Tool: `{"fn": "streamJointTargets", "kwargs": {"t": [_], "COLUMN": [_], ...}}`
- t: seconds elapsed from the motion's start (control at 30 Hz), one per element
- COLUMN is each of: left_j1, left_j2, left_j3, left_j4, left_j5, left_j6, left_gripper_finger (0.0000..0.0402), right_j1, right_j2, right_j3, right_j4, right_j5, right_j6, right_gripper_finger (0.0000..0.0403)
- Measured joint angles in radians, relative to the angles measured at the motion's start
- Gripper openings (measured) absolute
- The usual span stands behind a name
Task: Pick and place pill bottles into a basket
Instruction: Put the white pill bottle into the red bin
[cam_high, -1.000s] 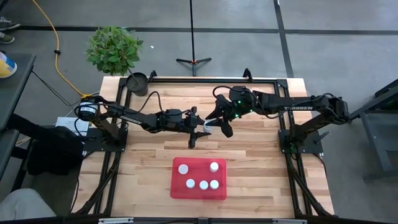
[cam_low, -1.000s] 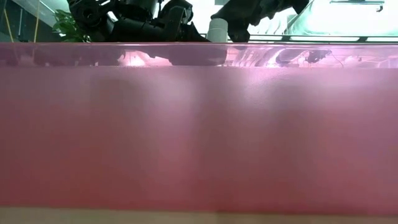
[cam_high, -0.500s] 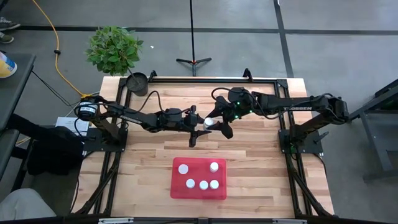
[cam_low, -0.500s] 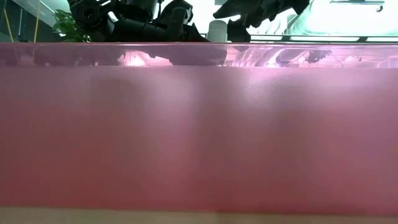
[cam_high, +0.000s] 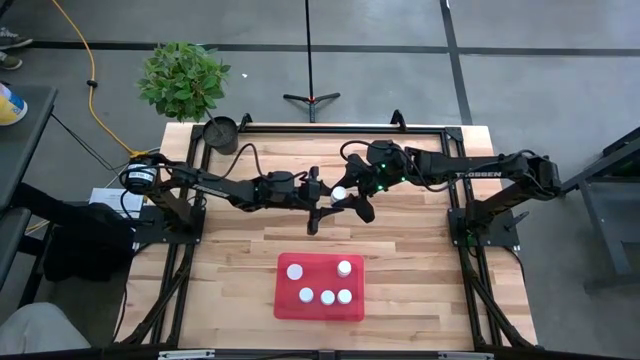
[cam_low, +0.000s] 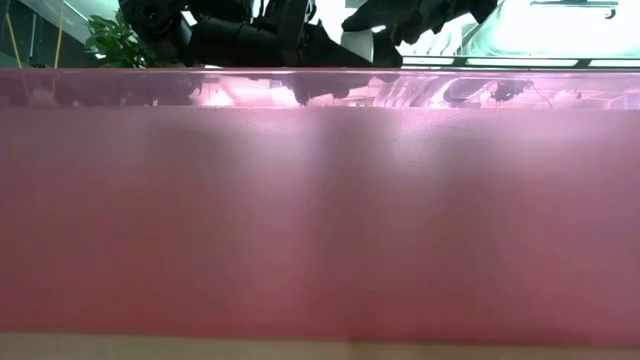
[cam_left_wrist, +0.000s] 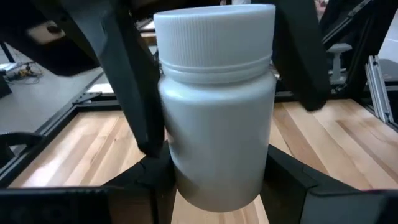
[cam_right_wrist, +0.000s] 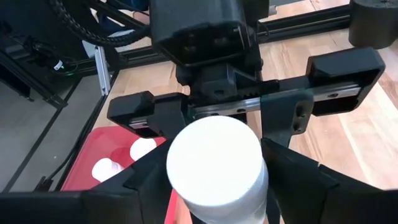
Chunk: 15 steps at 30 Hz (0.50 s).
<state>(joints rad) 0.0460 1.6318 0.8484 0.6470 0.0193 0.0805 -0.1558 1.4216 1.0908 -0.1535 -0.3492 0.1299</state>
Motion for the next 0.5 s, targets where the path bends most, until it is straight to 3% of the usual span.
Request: {"fn": "streamJointTargets", "kwargs": {"t": [0.17,0.37,0.5], "left_j1": [0.0,0.0,0.0], "left_j2": [0.0,0.0,0.001], "left_j3": [0.0,0.0,0.0], "left_j4": [-0.03,-0.021,-0.021], "left_j5": [0.001,0.004,0.004], "left_j6": [0.001,-0.026,-0.026], "left_gripper_finger": [0.0212,0.0212,0.0212], "right_j1": [0.0,0.0,0.0], "right_j2": [0.0,0.0,0.0], "right_j3": [0.0,0.002,0.002], "right_j4": [0.0,0.001,-0.002], "right_j5": [0.001,0.009,0.01], "right_j6": [-0.003,-0.045,-0.063], "right_gripper_finger": [0.021,0.0164,0.0164]}}
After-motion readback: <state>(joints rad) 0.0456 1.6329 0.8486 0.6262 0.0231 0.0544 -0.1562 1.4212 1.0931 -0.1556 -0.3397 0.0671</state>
